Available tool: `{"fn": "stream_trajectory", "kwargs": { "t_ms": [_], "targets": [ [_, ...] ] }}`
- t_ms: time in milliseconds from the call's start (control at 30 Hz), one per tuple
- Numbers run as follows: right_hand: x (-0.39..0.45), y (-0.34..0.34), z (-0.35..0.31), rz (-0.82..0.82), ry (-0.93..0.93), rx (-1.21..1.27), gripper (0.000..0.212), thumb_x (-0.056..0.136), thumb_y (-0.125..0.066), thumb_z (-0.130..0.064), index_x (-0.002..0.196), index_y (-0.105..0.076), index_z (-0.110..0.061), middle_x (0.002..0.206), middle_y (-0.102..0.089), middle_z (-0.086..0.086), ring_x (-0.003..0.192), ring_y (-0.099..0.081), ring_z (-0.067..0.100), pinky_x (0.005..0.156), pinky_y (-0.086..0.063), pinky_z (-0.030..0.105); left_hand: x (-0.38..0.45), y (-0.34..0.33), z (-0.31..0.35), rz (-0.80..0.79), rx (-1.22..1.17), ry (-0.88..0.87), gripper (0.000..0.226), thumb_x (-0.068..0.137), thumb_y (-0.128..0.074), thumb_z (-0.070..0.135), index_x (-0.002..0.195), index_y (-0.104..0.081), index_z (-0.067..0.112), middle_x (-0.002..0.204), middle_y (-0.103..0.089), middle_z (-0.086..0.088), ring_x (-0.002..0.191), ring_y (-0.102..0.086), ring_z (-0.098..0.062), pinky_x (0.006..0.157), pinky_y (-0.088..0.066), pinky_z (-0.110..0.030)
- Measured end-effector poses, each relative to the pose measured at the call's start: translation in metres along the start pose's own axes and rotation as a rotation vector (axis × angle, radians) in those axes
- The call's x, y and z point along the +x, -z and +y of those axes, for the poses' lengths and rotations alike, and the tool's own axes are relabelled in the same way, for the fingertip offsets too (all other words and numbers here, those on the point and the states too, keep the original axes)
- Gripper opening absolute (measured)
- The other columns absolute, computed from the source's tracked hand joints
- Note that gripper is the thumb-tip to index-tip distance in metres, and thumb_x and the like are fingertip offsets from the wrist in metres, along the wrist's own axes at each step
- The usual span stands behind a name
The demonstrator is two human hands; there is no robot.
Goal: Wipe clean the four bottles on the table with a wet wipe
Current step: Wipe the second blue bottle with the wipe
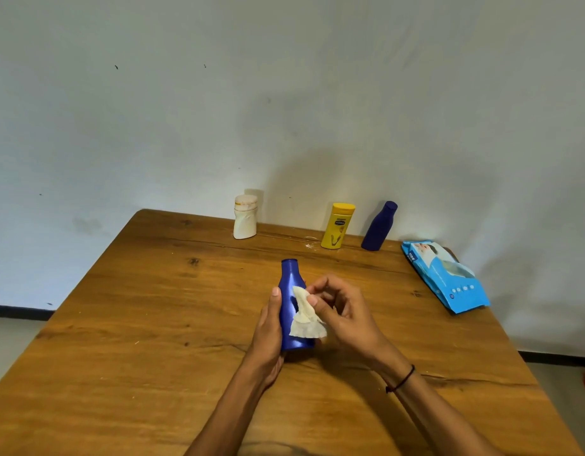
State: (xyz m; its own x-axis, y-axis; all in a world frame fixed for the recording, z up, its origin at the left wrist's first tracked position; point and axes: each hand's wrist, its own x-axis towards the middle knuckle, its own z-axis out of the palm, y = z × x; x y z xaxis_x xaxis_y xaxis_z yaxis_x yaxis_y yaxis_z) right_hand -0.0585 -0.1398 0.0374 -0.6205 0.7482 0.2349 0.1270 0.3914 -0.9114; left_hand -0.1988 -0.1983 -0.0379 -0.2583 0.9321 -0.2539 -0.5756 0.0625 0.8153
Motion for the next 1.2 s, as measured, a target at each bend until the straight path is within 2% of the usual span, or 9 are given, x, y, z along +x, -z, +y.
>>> {"fn": "stream_trajectory", "kwargs": {
  "t_ms": [133, 233, 300, 400, 500, 667, 800, 1000, 1200],
  "targets": [
    [0.004, -0.004, 0.013, 0.088, -0.015, -0.365, 0.009, 0.094, -0.076, -0.034, 0.099, -0.070, -0.031, 0.106, -0.054, -0.020, 0.101, -0.051, 0.000, 0.079, -0.043, 0.014, 0.001, -0.002, 0.000, 0.004, 0.008, 0.027, 0.061, 0.101, -0.041, 0.060, 0.133, -0.063, 0.013, 0.115, -0.076, -0.023, 0.101, -0.075, -0.036, 0.091, -0.059, -0.050],
    [0.000, -0.010, 0.010, 0.166, 0.093, -0.471, 0.010, 0.097, -0.072, -0.029, 0.102, -0.065, -0.026, 0.104, -0.056, -0.015, 0.097, -0.055, 0.003, 0.076, -0.046, 0.016, 0.002, -0.004, -0.002, 0.036, 0.005, 0.004, 0.065, 0.095, -0.046, 0.060, 0.127, -0.067, 0.008, 0.113, -0.076, -0.023, 0.099, -0.075, -0.031, 0.093, -0.057, -0.046],
    [-0.008, -0.017, 0.007, 0.146, 0.178, -0.518, 0.003, 0.101, -0.065, -0.024, 0.104, -0.063, -0.023, 0.102, -0.059, -0.012, 0.091, -0.058, 0.003, 0.073, -0.050, 0.021, 0.003, -0.003, -0.002, 0.066, -0.009, -0.007, 0.066, 0.093, -0.047, 0.061, 0.127, -0.067, 0.007, 0.115, -0.076, -0.022, 0.101, -0.074, -0.030, 0.093, -0.057, -0.045],
    [-0.019, -0.021, 0.007, 0.053, 0.213, -0.596, 0.020, 0.107, -0.051, -0.036, 0.116, -0.063, -0.024, 0.113, -0.056, -0.011, 0.101, -0.056, 0.003, 0.081, -0.054, 0.026, 0.005, 0.000, 0.000, 0.134, -0.069, 0.000, 0.070, 0.093, -0.051, 0.062, 0.136, -0.061, 0.008, 0.117, -0.075, -0.020, 0.101, -0.072, -0.029, 0.090, -0.057, -0.044],
    [-0.025, -0.021, 0.009, -0.016, 0.270, -0.692, 0.026, 0.104, -0.054, -0.035, 0.126, -0.061, -0.022, 0.121, -0.052, -0.007, 0.109, -0.052, 0.005, 0.086, -0.054, 0.027, 0.006, 0.001, 0.000, 0.139, -0.074, -0.003, 0.070, 0.095, -0.051, 0.062, 0.140, -0.060, 0.010, 0.124, -0.073, -0.022, 0.104, -0.071, -0.030, 0.086, -0.058, -0.041],
    [-0.027, -0.016, 0.004, -0.125, 0.373, -0.703, 0.022, 0.105, -0.053, -0.022, 0.122, -0.064, -0.013, 0.114, -0.056, 0.003, 0.095, -0.056, 0.015, 0.073, -0.053, 0.036, 0.004, 0.000, -0.002, 0.128, -0.058, 0.008, 0.061, 0.100, -0.048, 0.057, 0.128, -0.068, 0.008, 0.112, -0.075, -0.024, 0.095, -0.071, -0.031, 0.081, -0.059, -0.041],
    [-0.031, -0.015, 0.003, -0.234, 0.407, -0.677, 0.024, 0.105, -0.050, -0.024, 0.123, -0.063, -0.016, 0.118, -0.055, 0.002, 0.099, -0.056, 0.014, 0.079, -0.051, 0.036, 0.005, 0.004, -0.002, 0.123, -0.161, 0.050, 0.071, 0.089, -0.060, 0.064, 0.133, -0.069, 0.009, 0.109, -0.073, -0.018, 0.090, -0.070, -0.026, 0.079, -0.056, -0.041],
    [-0.009, -0.013, 0.003, -0.061, 0.292, -0.651, 0.041, 0.106, -0.045, -0.028, 0.141, -0.059, -0.012, 0.124, -0.052, 0.005, 0.102, -0.056, 0.015, 0.084, -0.054, 0.027, 0.000, -0.002, -0.005, 0.018, -0.171, 0.064, 0.063, 0.097, -0.049, 0.058, 0.135, -0.066, 0.010, 0.122, -0.073, -0.023, 0.105, -0.073, -0.030, 0.095, -0.057, -0.045],
    [0.023, -0.009, -0.003, 0.036, 0.250, -0.619, 0.039, 0.098, -0.047, -0.024, 0.131, -0.066, -0.014, 0.124, -0.054, 0.005, 0.106, -0.055, 0.011, 0.087, -0.053, 0.026, 0.002, -0.001, -0.006, -0.018, -0.092, 0.063, 0.057, 0.104, -0.042, 0.059, 0.136, -0.062, 0.017, 0.097, -0.078, -0.011, 0.079, -0.076, -0.020, 0.058, -0.059, -0.039]
  ]
}}
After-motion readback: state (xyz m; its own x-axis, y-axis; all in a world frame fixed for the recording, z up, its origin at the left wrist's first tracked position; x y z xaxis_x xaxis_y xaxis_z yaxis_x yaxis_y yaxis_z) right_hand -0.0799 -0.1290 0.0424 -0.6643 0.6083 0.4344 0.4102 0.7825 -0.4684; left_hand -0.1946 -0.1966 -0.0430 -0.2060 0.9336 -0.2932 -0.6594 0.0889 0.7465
